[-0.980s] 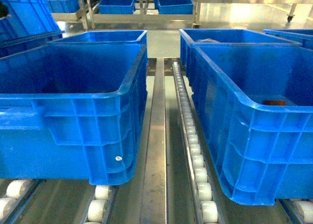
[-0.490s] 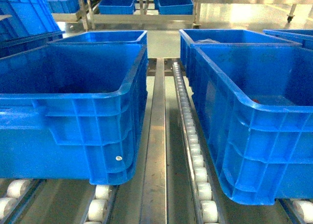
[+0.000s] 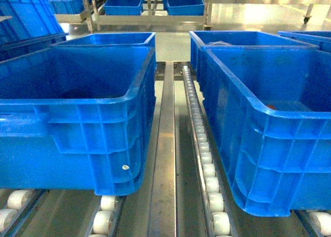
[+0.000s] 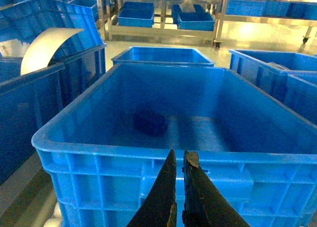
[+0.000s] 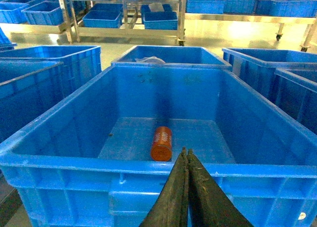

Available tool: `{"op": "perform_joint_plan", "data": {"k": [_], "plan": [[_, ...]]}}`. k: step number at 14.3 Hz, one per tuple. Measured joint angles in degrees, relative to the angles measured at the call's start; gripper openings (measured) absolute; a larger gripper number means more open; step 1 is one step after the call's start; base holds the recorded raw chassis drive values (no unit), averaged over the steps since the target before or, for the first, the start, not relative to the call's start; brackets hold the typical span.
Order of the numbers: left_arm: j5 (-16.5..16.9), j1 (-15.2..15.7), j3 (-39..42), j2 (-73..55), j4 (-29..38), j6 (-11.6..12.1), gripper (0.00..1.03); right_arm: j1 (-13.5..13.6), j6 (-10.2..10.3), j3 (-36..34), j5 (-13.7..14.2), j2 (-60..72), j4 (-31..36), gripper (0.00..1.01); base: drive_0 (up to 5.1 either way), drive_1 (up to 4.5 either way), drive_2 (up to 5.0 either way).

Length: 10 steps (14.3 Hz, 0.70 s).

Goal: Sort blue parts and orange caps into right shelf containers

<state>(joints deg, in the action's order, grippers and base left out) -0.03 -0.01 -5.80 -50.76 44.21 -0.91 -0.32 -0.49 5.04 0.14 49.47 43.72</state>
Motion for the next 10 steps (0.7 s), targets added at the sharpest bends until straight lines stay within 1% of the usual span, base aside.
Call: {"op": "perform_joint_plan", "data": {"k": [2,3,4,6,10], "plan": [[0.00,0.00,2.14,4.70,-1.84,0.02,0.02,0.00,0.02,-2.91,0.00,-2.27,1.38,0.02,0.0,0.00,0.0],[0.00,0.00,4.15,5.51,-0.85,0.04,0.02,0.00,0.02,-4.26,-0.02,-5.40,-2.99,0.02,0.0,0.00,0.0],[0.02,0.00,5.16,7.65,-4.28,0.04,0.02,0.00,0.02,-4.26,0.00,-8.92,-4.37,0.02,0.0,0.00,0.0],[0.00,0.00,5.16,14.86,-8.94,0.09,0.02,0.00,0.02,-4.26,0.00,-15.02,-10.25,0.02,0.0,0.00,0.0],[0.00,0.00,5.18,25.35,-18.84,0.09,0.02,0.00,0.02,-4.31,0.00,-25.22,-19.71,0.02,0.0,0.00,0.0]]}}
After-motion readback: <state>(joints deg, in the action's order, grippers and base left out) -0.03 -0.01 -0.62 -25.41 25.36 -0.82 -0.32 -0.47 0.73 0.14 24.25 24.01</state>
